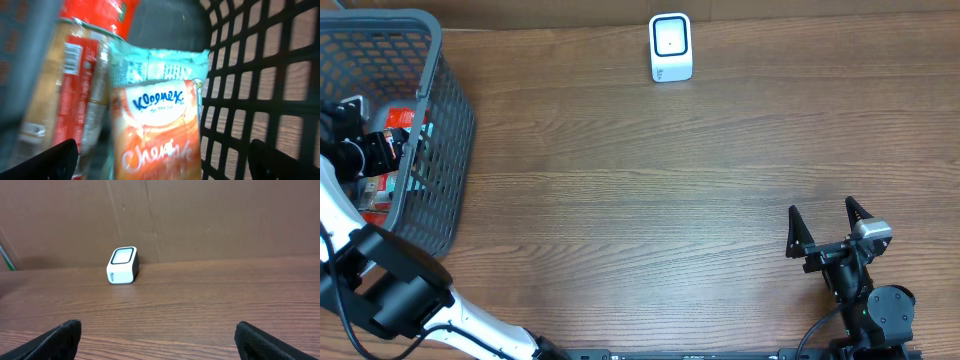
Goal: Scan the item barcode
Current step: 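Move the left gripper into the grey basket over the items, then grasp the tissue packs and green jar with the left gripper, then lift the items out and carry them right toward the table centre, then lower the items onto the table and open the left gripper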
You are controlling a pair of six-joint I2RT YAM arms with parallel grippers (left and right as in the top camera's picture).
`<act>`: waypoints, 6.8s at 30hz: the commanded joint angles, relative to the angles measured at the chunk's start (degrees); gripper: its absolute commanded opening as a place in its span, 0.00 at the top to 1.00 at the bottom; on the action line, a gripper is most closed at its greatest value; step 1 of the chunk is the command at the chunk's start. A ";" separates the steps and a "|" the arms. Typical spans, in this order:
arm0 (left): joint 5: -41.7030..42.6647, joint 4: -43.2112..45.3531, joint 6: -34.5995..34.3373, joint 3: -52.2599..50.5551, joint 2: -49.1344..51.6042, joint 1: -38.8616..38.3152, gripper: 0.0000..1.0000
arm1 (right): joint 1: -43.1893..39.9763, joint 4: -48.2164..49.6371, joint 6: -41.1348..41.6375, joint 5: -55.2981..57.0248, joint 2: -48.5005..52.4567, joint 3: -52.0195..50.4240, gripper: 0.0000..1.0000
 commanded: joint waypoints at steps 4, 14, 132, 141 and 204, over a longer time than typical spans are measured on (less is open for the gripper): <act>1.25 -0.50 1.16 0.85 4.81 -0.48 0.00 | -0.20 0.26 0.13 0.07 -0.46 -0.61 0.00; -1.33 0.07 0.98 0.85 10.38 -0.66 0.04 | -0.20 0.26 0.13 0.09 -0.46 -0.61 0.00; -27.28 14.19 -69.96 -12.57 2.73 -99.16 0.80 | -0.20 0.28 0.13 0.07 -0.46 -0.61 0.00; -23.82 13.55 -69.29 -12.57 2.73 -99.43 0.45 | -0.20 0.26 0.13 0.07 -0.46 -0.61 0.00; -27.76 2.58 -59.76 -6.38 -6.45 -94.49 0.49 | -0.20 0.28 0.13 0.07 -0.46 -0.61 0.00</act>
